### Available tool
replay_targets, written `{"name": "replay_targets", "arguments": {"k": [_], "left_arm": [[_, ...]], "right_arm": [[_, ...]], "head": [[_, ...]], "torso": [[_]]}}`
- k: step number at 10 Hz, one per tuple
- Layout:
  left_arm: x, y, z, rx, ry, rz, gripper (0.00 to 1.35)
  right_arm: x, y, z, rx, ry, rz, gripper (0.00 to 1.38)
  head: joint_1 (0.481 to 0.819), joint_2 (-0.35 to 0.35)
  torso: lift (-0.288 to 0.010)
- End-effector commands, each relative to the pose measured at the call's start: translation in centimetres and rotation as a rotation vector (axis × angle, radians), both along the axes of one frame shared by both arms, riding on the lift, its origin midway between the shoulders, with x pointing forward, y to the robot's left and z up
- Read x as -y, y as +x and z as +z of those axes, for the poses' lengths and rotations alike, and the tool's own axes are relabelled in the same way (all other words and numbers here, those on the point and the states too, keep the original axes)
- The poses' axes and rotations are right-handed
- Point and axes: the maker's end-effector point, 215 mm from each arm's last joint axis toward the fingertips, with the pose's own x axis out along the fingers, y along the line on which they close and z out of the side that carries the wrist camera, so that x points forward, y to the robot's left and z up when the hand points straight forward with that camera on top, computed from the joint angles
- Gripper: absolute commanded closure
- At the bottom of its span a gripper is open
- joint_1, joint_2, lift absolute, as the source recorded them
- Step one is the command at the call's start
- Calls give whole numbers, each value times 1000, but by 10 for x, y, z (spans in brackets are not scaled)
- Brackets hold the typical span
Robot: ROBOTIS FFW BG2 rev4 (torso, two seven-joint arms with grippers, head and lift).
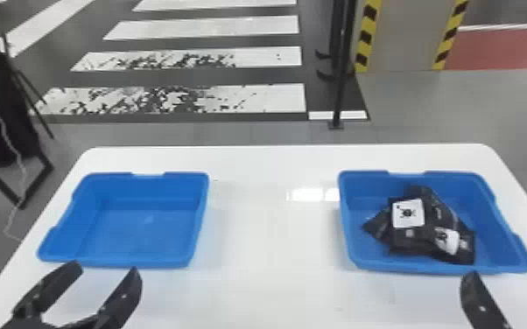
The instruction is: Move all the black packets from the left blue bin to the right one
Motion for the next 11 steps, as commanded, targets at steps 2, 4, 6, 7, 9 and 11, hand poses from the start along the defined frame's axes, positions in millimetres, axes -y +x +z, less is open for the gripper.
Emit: {"name": "replay_targets", "arguments": {"k": [2,4,6,7,9,11], "left_arm": [[-1,-1,-2,-6,-3,5,136],[-1,-2,-3,-11,-4,5,136],[-1,-2,-4,-13,-5,4,136],[-1,-2,-4,-13,-5,4,136],[-1,-3,-7,-24,-12,5,136],[-2,-3,-6,-21,-11,7,136]], "right_arm": [[0,0,0,0,1,-1,148],[0,0,-2,-4,7,-1,154],[0,0,-2,-4,9,-1,154],[0,0,-2,-3,13,-2,163],[-2,-1,-5,-9,28,2,168],[-7,0,-7,-12,52,10,168]], "head": [[695,88],[695,90],[695,90],[695,90],[695,90],[695,94]], "torso": [[-138],[-138],[-138],[-138],[-138],[-138]]}}
